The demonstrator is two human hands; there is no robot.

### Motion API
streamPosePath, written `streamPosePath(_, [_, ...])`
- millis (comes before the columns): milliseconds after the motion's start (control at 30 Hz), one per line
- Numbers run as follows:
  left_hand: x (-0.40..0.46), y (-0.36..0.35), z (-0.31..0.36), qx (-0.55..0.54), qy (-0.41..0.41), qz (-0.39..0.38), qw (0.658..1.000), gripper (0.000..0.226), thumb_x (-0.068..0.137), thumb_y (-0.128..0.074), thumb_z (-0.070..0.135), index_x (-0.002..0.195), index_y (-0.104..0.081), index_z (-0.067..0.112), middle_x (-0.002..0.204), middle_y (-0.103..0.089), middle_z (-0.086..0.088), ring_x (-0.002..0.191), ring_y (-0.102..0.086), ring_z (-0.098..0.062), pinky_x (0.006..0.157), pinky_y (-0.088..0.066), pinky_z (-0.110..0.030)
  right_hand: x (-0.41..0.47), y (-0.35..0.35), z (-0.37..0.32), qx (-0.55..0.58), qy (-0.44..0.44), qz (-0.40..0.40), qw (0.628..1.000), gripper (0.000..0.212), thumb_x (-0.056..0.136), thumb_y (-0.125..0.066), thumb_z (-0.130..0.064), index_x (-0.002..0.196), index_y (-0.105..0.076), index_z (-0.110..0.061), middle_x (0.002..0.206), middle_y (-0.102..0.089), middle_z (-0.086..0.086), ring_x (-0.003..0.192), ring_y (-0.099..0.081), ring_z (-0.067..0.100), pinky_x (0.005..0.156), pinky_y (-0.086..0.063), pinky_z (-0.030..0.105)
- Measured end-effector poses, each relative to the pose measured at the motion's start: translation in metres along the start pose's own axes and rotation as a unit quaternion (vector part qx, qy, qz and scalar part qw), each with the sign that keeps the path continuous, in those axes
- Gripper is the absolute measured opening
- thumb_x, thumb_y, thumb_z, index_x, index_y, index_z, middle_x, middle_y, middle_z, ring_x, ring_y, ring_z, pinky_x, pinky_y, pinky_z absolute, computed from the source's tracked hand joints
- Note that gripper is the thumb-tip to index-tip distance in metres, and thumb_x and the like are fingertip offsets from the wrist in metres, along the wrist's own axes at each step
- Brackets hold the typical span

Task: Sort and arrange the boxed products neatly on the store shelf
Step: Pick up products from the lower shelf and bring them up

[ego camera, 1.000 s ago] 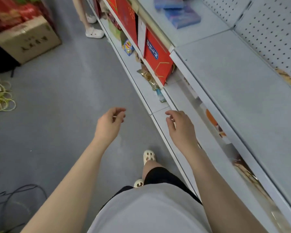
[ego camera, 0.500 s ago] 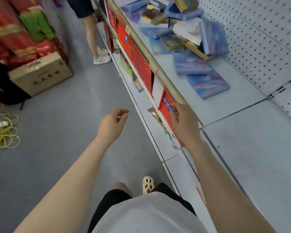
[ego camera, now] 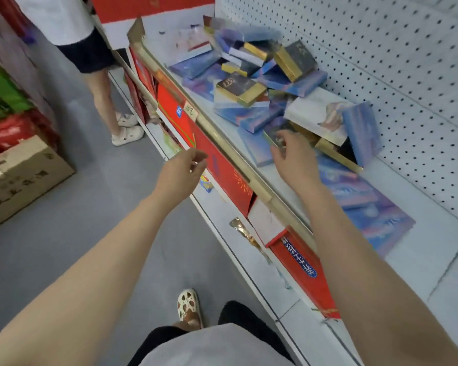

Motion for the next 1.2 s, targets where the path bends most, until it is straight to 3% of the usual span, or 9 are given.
streamPosePath(133, [0.085, 0.013, 0.000, 0.035, -0.051, -0.038, 0.997, 0.026, 0.097, -0.054, 0.027, 0.120, -0.063, 0.023, 0.111, -0.062, 0.005, 0.092, -0.062, -0.015, 0.085, -0.048, -0.033, 0.071, -0.011, -0.008, -0.004, -0.037, 0.017, 0.999, 0.035, 0.096, -0.054, -0.022, 0.129, -0.055, -0.010, 0.118, -0.058, 0.017, 0.108, -0.056, 0.034, 0.088, -0.042, 0.039])
streamPosePath(333, [0.202, 0.006, 0.010, 0.080, -0.110, -0.069, 0.988, 0.035, 0.095, -0.057, 0.029, 0.129, -0.058, 0.021, 0.125, -0.059, -0.004, 0.108, -0.060, -0.021, 0.088, -0.041, -0.029, 0.171, -0.035, -0.008, -0.018, -0.069, 0.015, 0.997, 0.035, 0.095, -0.054, -0.026, 0.126, -0.055, -0.010, 0.115, -0.062, 0.016, 0.110, -0.056, 0.035, 0.078, -0.038, 0.036])
streamPosePath(533, [0.285, -0.012, 0.016, 0.094, -0.138, -0.098, 0.981, 0.039, 0.096, -0.056, 0.031, 0.133, -0.055, 0.020, 0.134, -0.056, -0.004, 0.119, -0.055, -0.023, 0.093, -0.041, -0.032, 0.236, -0.079, -0.001, -0.077, -0.115, -0.085, 0.987, 0.080, 0.085, -0.067, -0.054, 0.148, -0.038, -0.016, 0.142, -0.049, 0.014, 0.129, -0.046, 0.032, 0.103, -0.041, 0.041])
streamPosePath(667, [0.325, -0.023, 0.018, 0.077, -0.152, -0.109, 0.979, 0.039, 0.097, -0.056, 0.031, 0.135, -0.054, 0.022, 0.138, -0.052, -0.004, 0.122, -0.052, -0.024, 0.097, -0.041, -0.033, 0.242, -0.088, 0.014, -0.100, -0.176, -0.119, 0.972, 0.094, 0.073, -0.072, -0.065, 0.149, -0.033, -0.025, 0.139, -0.043, 0.014, 0.126, -0.046, 0.035, 0.101, -0.042, 0.044])
streamPosePath(800, [0.370, -0.025, 0.042, 0.070, -0.202, -0.070, 0.974, 0.043, 0.095, -0.058, 0.026, 0.136, -0.051, 0.022, 0.142, -0.047, -0.004, 0.129, -0.044, -0.025, 0.106, -0.037, -0.036, 0.232, -0.078, 0.028, -0.063, -0.254, -0.101, 0.960, 0.085, 0.069, -0.079, -0.060, 0.131, -0.046, -0.013, 0.131, -0.045, 0.014, 0.118, -0.051, 0.034, 0.093, -0.047, 0.041])
streamPosePath(933, [0.413, -0.030, 0.085, 0.086, -0.285, -0.050, 0.953, 0.054, 0.092, -0.059, 0.021, 0.143, -0.043, 0.013, 0.149, -0.037, -0.013, 0.134, -0.037, -0.034, 0.112, -0.032, -0.044, 0.216, -0.044, 0.031, 0.045, -0.298, 0.033, 0.953, 0.050, 0.071, -0.083, -0.035, 0.104, -0.047, -0.021, 0.097, -0.058, 0.000, 0.087, -0.058, 0.027, 0.061, -0.036, 0.029])
streamPosePath(1033, [0.448, -0.045, 0.112, 0.150, -0.331, -0.064, 0.930, 0.059, 0.094, -0.056, 0.022, 0.145, -0.034, 0.004, 0.149, -0.033, -0.022, 0.138, -0.030, -0.039, 0.114, -0.025, -0.045, 0.204, -0.019, 0.028, 0.086, -0.312, 0.125, 0.938, 0.036, 0.075, -0.077, -0.024, 0.099, -0.051, -0.029, 0.083, -0.059, -0.008, 0.075, -0.056, 0.020, 0.063, -0.039, 0.029])
streamPosePath(1100, [0.467, -0.059, 0.117, 0.224, -0.332, -0.100, 0.911, 0.054, 0.095, -0.054, 0.026, 0.141, -0.036, 0.002, 0.141, -0.041, -0.022, 0.133, -0.036, -0.038, 0.109, -0.028, -0.043, 0.200, -0.016, 0.025, 0.116, -0.316, 0.152, 0.929, 0.031, 0.074, -0.076, -0.018, 0.096, -0.057, -0.030, 0.077, -0.062, -0.009, 0.068, -0.056, 0.009, 0.062, -0.043, 0.027])
streamPosePath(1200, [0.470, -0.062, 0.119, 0.231, -0.356, -0.115, 0.898, 0.026, 0.092, -0.054, 0.015, 0.116, -0.052, 0.006, 0.118, -0.057, -0.017, 0.111, -0.051, -0.034, 0.088, -0.036, -0.040, 0.194, -0.023, 0.022, 0.130, -0.333, 0.170, 0.918, 0.028, 0.074, -0.077, -0.015, 0.090, -0.061, -0.033, 0.073, -0.061, -0.013, 0.063, -0.055, -0.003, 0.058, -0.039, 0.013])
Point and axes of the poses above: each hand's wrist, its own x-axis towards the middle knuckle, its own y-axis out of the back of the hand, z = x × y, the point moved 9 cm from there along x, towards the middle knuckle
